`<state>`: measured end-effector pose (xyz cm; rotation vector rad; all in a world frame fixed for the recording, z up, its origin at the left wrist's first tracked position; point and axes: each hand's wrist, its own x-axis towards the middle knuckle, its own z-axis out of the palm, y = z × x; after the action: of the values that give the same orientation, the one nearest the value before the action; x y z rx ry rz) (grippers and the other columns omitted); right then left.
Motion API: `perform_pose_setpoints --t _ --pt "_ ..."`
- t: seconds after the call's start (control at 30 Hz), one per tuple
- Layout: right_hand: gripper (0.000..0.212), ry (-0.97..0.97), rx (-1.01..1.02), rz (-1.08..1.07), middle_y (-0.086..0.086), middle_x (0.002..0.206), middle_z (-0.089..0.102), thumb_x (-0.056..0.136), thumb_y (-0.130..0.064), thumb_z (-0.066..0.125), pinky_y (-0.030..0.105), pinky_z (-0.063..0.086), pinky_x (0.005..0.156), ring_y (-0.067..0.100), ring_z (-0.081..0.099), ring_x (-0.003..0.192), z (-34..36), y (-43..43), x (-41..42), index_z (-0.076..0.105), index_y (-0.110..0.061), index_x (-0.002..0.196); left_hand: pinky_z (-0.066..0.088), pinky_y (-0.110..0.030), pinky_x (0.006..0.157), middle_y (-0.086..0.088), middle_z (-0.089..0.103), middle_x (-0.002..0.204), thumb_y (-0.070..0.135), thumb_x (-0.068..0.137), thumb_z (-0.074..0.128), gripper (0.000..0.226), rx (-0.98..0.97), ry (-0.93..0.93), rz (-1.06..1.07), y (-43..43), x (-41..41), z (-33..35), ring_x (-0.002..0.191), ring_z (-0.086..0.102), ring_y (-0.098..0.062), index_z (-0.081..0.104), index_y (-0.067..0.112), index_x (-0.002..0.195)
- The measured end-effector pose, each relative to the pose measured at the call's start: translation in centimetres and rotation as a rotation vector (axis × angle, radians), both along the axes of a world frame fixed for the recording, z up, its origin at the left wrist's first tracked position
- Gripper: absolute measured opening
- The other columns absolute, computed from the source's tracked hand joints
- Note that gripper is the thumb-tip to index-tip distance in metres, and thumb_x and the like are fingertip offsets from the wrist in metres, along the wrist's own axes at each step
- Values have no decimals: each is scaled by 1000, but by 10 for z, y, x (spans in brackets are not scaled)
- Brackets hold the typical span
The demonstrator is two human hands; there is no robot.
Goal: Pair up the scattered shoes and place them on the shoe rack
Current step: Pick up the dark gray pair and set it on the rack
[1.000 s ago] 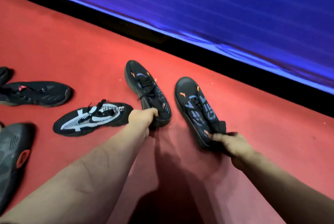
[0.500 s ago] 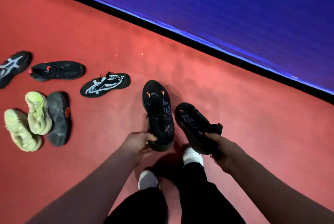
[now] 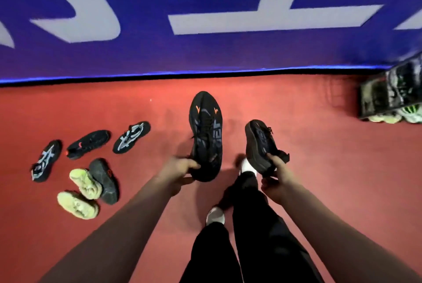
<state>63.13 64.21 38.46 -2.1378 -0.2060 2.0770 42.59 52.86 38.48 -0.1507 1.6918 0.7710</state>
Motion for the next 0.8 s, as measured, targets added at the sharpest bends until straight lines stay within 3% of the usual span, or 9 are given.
perform_pose_setpoints --t 0.17,0.27,0.33,0.43,0.6,0.7,0.8 --pt "27 71 40 -313 7 71 48 83 -31 67 22 28 44 16 33 51 71 13 105 53 -9 75 54 -29 55 -14 65 91 -12 80 55 27 26 -28 -116 46 81 65 75 62 -20 60 2 103" --pt "23 89 53 -428 4 73 49 82 -29 68 19 30 41 14 34 52 97 28 176 55 -12 75 52 -34 67 -16 67 94 -11 80 56 27 34 -70 -200 88 144 90 81 63 -24 61 1 104" --pt "19 92 75 -500 3 74 51 84 -24 68 20 30 48 12 39 55 109 42 222 56 -11 76 50 -34 67 -14 66 90 -10 81 55 21 53 -112 -261 120 190 104 79 62 -23 63 4 94" --pt "10 136 124 -630 2 76 58 87 -16 65 18 41 51 9 53 60 129 68 297 60 -9 83 49 -34 65 -13 64 89 -10 83 52 20 61 -138 -333 172 268 117 79 61 -23 61 4 94" --pt "16 73 195 -749 2 72 54 87 -14 65 17 31 50 9 45 59 159 112 419 57 -11 74 48 -40 80 -14 59 85 -10 85 52 14 66 -162 -414 247 388 128 77 58 -25 58 2 84" --pt "12 45 228 -850 3 75 58 86 -12 67 16 41 49 8 50 62 169 137 478 59 -10 76 51 -39 71 -18 60 94 -10 82 55 14 54 -182 -491 287 442 126 82 59 -27 59 0 90" --pt "13 24 225 -946 4 75 58 81 -14 72 20 38 54 9 47 59 164 162 528 60 -10 79 52 -38 64 -17 58 90 -10 82 55 13 46 -186 -553 329 491 120 79 58 -26 58 1 88"
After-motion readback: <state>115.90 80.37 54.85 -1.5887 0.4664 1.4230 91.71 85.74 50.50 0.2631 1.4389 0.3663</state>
